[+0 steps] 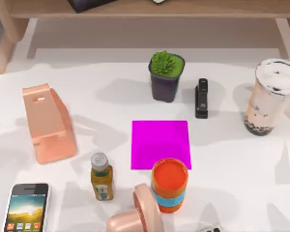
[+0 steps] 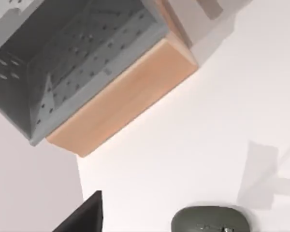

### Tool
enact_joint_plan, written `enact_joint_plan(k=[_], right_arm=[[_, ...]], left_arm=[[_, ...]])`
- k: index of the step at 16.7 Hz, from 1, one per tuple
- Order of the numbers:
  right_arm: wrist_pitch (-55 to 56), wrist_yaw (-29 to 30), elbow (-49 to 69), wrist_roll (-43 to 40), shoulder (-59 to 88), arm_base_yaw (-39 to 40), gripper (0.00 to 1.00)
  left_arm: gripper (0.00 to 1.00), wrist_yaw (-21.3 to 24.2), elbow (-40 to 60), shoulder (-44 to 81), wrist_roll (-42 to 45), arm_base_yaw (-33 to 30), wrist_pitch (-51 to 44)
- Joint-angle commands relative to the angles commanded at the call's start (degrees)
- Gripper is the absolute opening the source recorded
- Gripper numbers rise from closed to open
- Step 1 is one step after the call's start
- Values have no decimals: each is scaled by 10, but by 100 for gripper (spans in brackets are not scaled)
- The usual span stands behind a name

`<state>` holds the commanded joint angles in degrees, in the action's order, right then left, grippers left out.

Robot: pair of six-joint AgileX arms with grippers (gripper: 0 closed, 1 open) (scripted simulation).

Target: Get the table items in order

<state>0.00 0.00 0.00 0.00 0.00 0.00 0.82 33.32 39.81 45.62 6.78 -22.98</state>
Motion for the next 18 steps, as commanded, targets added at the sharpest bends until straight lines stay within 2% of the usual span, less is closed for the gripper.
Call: enact_joint_plan(k=[11,15,18], right_arm=[[0,0,0,0,0,0,100],[0,0,0,0,0,0,100],[0,0,0,0,0,0,100]], left_arm=[[100,0,437,543,671,90,-313],[100,-2,548,685,857,113,-393],[100,-4,598,752,943,125,-431]])
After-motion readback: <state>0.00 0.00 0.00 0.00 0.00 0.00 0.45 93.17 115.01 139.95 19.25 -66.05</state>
